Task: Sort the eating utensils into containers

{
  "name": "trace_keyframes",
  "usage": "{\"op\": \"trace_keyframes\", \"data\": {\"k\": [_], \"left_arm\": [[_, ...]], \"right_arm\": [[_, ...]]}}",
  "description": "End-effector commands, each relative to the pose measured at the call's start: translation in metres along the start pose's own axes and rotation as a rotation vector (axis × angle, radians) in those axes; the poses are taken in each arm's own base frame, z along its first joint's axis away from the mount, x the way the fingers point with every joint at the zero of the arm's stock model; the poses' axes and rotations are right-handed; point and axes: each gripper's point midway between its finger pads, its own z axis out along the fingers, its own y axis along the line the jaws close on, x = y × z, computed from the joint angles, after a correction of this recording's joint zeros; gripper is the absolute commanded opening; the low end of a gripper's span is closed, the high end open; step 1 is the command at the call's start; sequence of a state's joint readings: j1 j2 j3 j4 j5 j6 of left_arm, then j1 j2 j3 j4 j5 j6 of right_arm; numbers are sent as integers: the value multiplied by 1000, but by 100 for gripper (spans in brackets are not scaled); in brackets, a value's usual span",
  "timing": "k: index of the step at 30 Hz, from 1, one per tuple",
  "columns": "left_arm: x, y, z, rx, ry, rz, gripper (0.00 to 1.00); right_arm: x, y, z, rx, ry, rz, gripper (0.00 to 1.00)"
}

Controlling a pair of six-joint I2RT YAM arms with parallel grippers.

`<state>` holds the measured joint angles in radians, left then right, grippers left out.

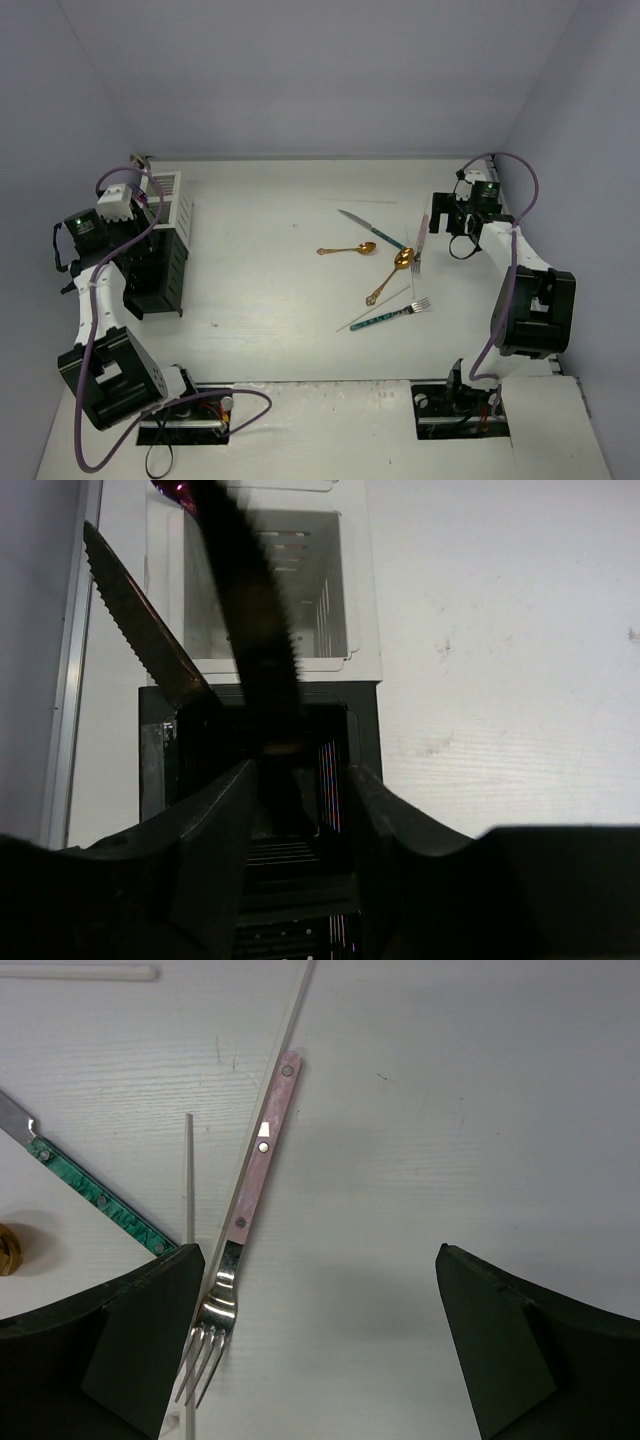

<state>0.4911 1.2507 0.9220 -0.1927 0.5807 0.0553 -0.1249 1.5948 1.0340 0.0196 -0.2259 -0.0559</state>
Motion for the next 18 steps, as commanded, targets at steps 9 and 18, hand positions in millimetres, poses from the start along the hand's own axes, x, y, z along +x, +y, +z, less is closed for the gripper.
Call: {"op": "trace_keyframes", "data": {"k": [9, 18], "left_arm": [[-87, -38, -69, 49, -124, 146, 52], [-98, -90, -70, 31, 29, 450, 52]], "right_arm": [[-38, 5, -19, -24, -129, -15, 100], [-48, 15, -7, -14, -92, -51, 85]]}}
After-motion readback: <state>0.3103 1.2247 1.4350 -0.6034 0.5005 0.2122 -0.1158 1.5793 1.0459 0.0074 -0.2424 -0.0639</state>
